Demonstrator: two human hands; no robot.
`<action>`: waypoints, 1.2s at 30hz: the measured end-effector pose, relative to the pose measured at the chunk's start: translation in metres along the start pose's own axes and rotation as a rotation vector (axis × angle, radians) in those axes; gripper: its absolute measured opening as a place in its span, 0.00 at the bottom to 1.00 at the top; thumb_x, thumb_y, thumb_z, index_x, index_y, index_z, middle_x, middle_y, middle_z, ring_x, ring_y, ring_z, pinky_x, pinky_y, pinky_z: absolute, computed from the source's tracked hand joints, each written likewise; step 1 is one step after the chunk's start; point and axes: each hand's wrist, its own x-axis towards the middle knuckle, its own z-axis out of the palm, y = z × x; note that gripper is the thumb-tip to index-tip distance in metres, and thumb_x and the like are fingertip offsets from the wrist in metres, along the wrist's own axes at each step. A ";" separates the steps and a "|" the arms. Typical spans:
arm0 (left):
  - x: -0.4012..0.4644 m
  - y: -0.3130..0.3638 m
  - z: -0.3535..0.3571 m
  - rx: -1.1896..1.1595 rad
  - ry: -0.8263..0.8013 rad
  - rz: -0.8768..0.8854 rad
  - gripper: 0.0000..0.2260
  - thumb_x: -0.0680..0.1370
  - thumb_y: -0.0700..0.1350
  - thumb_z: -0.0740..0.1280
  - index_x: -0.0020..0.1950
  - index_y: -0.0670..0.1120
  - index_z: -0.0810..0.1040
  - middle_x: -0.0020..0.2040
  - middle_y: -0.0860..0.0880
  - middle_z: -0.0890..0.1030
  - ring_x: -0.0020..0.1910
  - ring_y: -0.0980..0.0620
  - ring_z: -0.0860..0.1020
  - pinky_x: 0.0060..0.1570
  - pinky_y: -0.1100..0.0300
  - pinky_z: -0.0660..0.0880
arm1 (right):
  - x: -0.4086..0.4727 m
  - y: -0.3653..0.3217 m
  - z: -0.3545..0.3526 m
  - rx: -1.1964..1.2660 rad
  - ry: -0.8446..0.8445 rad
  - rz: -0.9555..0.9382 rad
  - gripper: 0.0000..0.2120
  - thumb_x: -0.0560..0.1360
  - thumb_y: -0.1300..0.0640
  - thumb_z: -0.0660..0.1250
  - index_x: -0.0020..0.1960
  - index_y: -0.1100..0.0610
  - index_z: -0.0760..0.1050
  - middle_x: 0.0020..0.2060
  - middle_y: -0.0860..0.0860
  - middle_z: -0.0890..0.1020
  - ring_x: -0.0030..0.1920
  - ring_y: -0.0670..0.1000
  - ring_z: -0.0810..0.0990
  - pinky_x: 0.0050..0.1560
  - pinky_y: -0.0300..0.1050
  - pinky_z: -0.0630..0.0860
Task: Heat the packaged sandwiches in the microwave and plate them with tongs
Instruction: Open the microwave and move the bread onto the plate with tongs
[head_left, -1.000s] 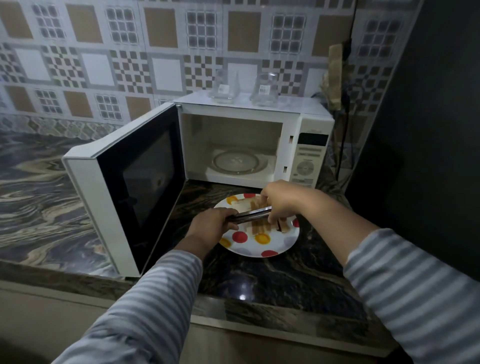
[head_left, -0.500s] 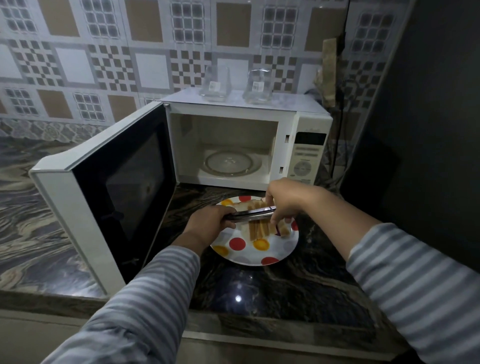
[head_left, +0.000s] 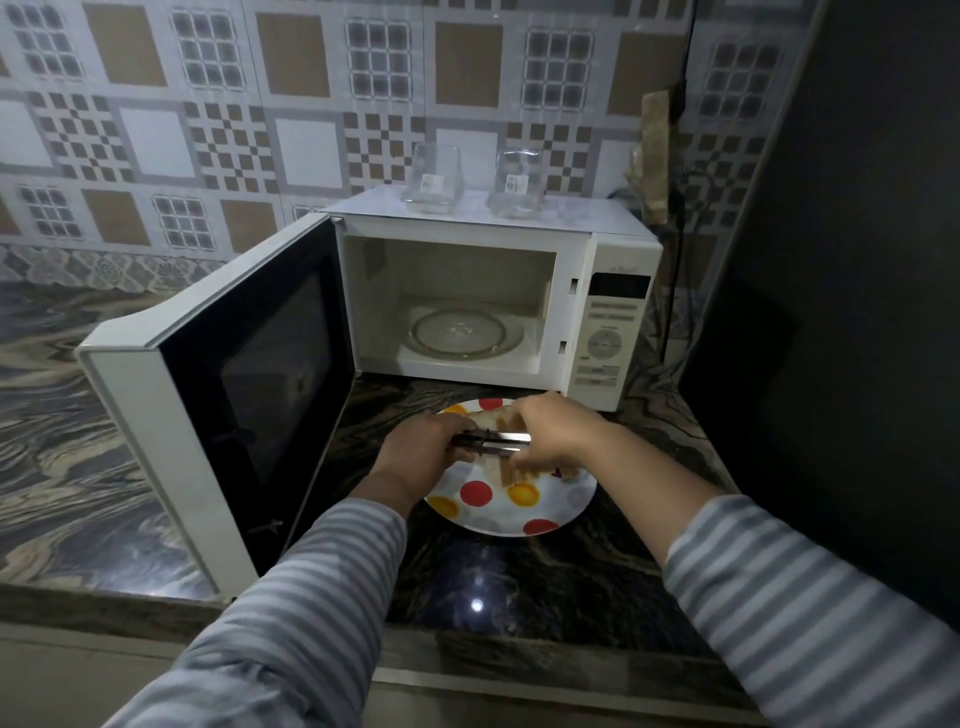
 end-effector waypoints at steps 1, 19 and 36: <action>-0.002 -0.004 0.001 0.030 0.014 0.007 0.19 0.75 0.47 0.70 0.66 0.53 0.75 0.64 0.50 0.78 0.66 0.49 0.73 0.65 0.57 0.66 | 0.000 -0.002 0.005 0.030 0.017 0.007 0.11 0.72 0.53 0.70 0.50 0.58 0.76 0.46 0.53 0.80 0.45 0.54 0.80 0.41 0.48 0.76; -0.058 -0.006 0.039 0.016 -0.200 -0.499 0.30 0.79 0.58 0.53 0.78 0.52 0.48 0.79 0.53 0.49 0.77 0.50 0.43 0.73 0.42 0.38 | -0.005 -0.033 0.118 0.222 0.323 0.279 0.20 0.75 0.39 0.62 0.55 0.53 0.79 0.52 0.51 0.82 0.57 0.55 0.77 0.58 0.50 0.69; -0.050 -0.042 0.046 0.093 -0.141 -0.381 0.23 0.82 0.58 0.42 0.77 0.58 0.51 0.79 0.56 0.50 0.77 0.54 0.43 0.73 0.41 0.39 | 0.008 0.078 0.141 0.217 0.149 0.506 0.23 0.82 0.43 0.39 0.77 0.38 0.44 0.78 0.43 0.48 0.78 0.52 0.40 0.71 0.69 0.35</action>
